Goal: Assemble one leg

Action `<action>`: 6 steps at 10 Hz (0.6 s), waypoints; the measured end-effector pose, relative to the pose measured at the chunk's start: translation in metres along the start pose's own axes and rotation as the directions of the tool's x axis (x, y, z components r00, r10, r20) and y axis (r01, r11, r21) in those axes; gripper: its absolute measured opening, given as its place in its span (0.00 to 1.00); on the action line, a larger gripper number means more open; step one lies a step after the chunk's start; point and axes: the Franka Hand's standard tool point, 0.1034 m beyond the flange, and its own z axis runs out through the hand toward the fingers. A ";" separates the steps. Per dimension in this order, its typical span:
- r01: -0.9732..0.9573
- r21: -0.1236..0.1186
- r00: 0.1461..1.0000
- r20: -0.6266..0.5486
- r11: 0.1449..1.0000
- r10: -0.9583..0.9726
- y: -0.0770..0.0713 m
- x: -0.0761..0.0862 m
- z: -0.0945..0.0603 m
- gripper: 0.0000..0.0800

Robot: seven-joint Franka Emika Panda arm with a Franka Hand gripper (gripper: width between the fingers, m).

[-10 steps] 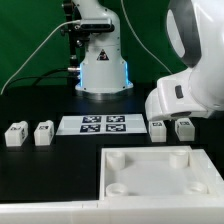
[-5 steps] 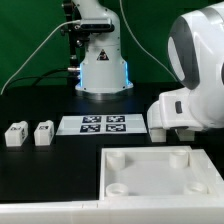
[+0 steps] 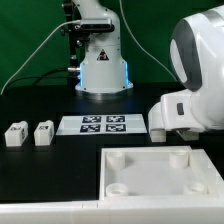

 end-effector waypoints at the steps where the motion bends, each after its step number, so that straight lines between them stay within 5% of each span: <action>1: 0.000 0.000 1.000 0.000 1.000 0.000 0.000 0.000 0.000 0.36; 6: 0.000 0.000 1.000 0.000 1.000 0.000 0.000 0.000 0.000 0.36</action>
Offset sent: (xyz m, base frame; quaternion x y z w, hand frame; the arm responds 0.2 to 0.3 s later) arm 0.0000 0.0000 0.0000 0.0000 0.0000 0.0000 1.0000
